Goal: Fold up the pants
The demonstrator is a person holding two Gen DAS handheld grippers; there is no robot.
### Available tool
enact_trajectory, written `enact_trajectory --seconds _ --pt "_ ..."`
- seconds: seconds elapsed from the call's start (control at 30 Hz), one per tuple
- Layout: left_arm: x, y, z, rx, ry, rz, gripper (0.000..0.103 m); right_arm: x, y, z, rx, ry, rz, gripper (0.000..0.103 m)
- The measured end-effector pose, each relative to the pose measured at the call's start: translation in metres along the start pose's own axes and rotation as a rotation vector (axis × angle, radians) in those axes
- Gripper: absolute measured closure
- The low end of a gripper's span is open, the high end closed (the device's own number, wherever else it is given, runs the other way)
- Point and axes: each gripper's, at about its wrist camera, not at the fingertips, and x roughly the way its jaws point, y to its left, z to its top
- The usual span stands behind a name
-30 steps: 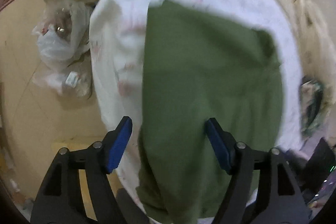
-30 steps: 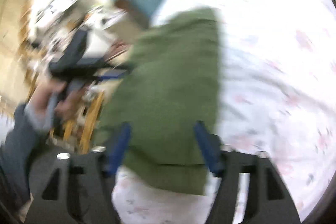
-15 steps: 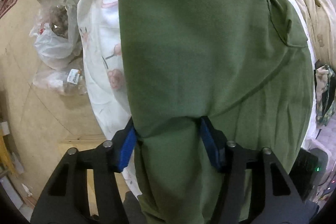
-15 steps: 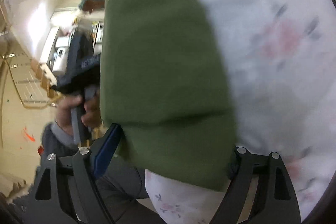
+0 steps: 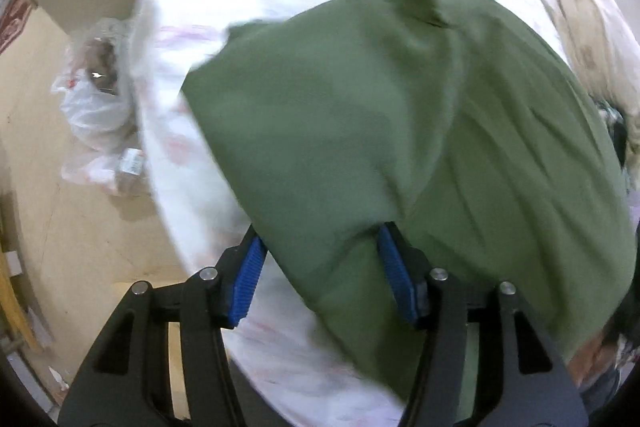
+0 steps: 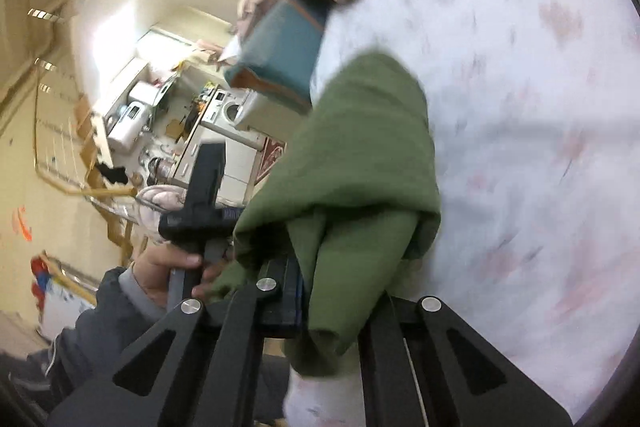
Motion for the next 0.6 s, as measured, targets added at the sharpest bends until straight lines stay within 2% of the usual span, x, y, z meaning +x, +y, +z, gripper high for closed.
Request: enact_trajectory --seconds 0.1,0.17,0.2,0.23,0.27,0.33,0.4,0.43,0.53,0.57,0.6 --pt "0.013 -0.051 -0.007 0.087 0.019 -0.002 0.048 -0.031 -0.017 0.049 -0.083 0.012 -0.035 0.098" --pt "0.03 -0.084 -0.012 0.12 0.06 -0.022 0.049 -0.05 -0.041 0.082 -0.118 0.062 -0.065 0.098" --pt "0.041 -0.104 -0.015 0.138 0.086 -0.043 0.05 -0.058 -0.063 0.104 -0.132 0.105 -0.104 0.098" --pt "0.049 -0.118 -0.017 0.157 0.101 -0.056 0.05 -0.061 -0.076 0.121 -0.149 0.106 -0.177 0.098" --pt "0.059 -0.137 -0.019 0.193 0.111 -0.064 0.05 -0.065 -0.088 0.132 -0.142 0.108 -0.214 0.097" --pt "0.071 -0.157 -0.021 0.241 0.108 -0.051 0.05 -0.059 -0.125 0.16 -0.038 0.141 -0.276 0.092" --pt "0.081 -0.17 -0.024 0.27 0.124 -0.022 0.05 -0.055 -0.148 0.167 0.041 0.175 -0.341 0.091" --pt "0.083 -0.172 -0.026 0.272 0.134 -0.011 0.05 -0.056 -0.157 0.167 0.046 0.179 -0.386 0.091" --pt "0.079 -0.166 -0.029 0.267 0.149 0.001 0.05 -0.081 -0.181 0.16 0.046 0.151 -0.449 0.084" --pt "0.075 -0.164 -0.029 0.26 0.148 -0.005 0.05 -0.096 -0.188 0.158 0.052 0.123 -0.456 0.078" --pt "0.067 -0.161 -0.029 0.252 0.149 -0.03 0.05 -0.111 -0.196 0.159 0.067 0.088 -0.468 0.065"
